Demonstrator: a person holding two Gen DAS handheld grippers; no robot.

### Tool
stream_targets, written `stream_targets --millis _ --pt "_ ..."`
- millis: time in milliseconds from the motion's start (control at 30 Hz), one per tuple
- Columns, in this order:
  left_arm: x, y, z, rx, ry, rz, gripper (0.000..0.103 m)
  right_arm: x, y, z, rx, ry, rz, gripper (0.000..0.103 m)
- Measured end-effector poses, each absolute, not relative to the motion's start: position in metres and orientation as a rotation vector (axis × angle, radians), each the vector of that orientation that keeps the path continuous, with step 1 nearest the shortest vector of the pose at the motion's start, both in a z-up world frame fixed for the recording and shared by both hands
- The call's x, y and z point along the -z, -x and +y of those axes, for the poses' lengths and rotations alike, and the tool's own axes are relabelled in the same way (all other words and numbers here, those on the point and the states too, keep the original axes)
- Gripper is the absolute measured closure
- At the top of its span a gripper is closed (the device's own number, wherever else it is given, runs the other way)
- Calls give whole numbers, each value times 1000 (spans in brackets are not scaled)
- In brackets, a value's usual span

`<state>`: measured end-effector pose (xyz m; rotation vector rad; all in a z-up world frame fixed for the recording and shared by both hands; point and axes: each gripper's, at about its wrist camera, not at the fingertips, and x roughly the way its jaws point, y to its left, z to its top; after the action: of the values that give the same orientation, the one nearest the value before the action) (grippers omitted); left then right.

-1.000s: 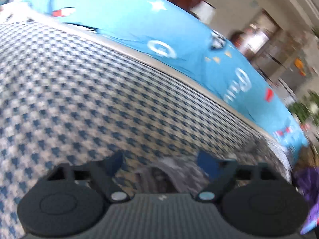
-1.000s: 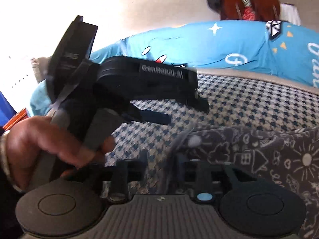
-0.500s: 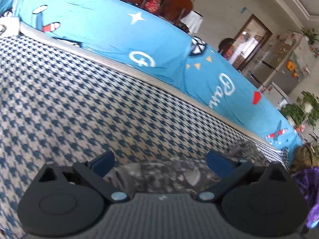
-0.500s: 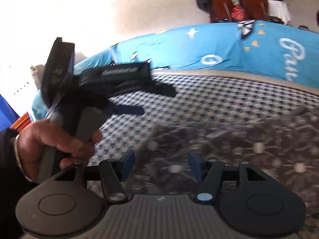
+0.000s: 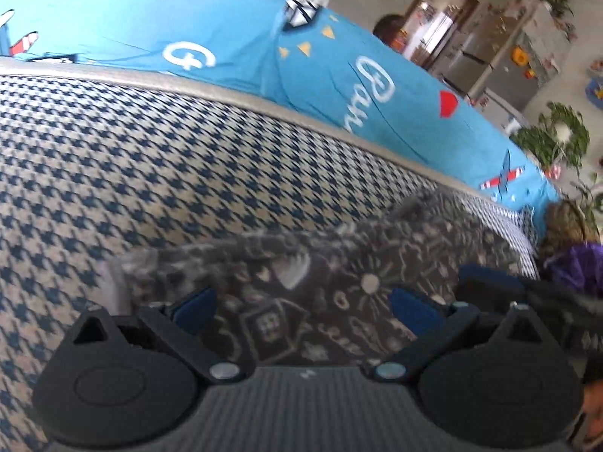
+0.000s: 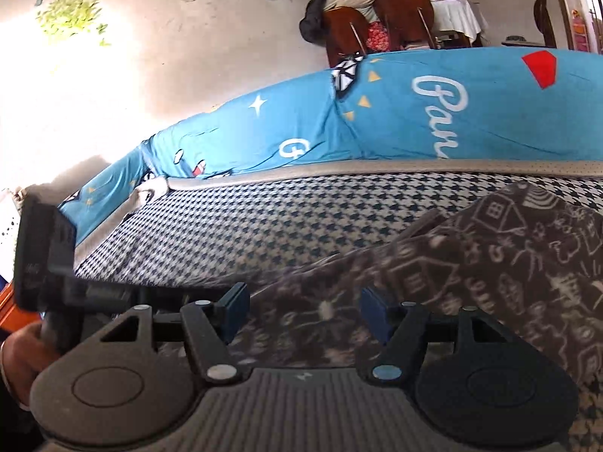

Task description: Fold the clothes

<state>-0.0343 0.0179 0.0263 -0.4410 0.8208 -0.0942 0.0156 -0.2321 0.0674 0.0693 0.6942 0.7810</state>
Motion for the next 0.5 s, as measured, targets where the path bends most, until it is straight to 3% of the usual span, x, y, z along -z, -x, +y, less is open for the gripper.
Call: stream_targets --millis 200,333,500 --pt "-17 31 1 103 389 854 0 -58 -41 -232 -765 -71 690 38" --pt "-13 30 -8 103 355 871 0 -48 -56 -230 -786 -110 734 52" --pt "-7 31 -22 98 266 903 0 -34 -73 -219 -758 -81 771 58"
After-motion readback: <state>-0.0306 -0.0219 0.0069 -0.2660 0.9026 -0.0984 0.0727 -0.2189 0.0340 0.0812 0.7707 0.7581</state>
